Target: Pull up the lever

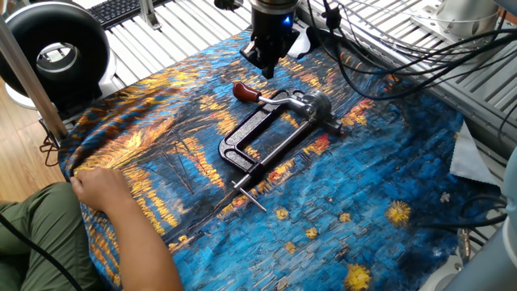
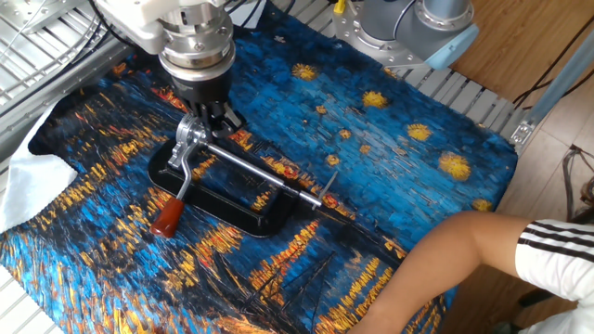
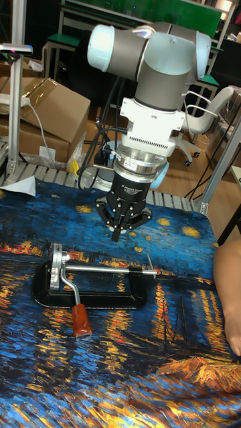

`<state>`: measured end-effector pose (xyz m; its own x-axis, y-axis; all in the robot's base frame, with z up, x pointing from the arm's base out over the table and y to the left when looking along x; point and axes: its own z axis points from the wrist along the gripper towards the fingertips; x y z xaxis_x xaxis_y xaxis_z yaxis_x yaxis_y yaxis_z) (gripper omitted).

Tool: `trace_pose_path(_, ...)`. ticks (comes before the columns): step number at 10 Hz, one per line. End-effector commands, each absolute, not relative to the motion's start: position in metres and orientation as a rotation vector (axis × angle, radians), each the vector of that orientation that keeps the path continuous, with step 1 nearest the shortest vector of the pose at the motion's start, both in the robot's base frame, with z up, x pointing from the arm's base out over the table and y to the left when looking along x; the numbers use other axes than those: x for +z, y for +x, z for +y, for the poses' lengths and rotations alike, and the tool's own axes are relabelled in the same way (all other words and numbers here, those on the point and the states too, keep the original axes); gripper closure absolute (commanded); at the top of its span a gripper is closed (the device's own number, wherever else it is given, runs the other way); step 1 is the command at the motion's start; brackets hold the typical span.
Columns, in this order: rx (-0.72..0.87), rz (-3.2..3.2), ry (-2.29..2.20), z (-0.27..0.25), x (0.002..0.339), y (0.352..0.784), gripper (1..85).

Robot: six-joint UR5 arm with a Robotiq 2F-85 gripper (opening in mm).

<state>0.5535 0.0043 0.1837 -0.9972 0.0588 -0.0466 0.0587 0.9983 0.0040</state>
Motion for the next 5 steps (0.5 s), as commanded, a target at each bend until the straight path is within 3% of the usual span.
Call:
trace_pose_path(1,0.048,3.117,0.054,0.011,0.185,0.548,80.0)
trace_pose_path(2,0.020,3.128,-0.052,0.007,0.185,0.545,70.0)
trace_pose_path(3,0.027,3.123,-0.116,0.008,0.185,0.545,53.7)
trace_pose_path(5,0.042,3.070,-0.199,0.012,0.185,0.558,46.3)
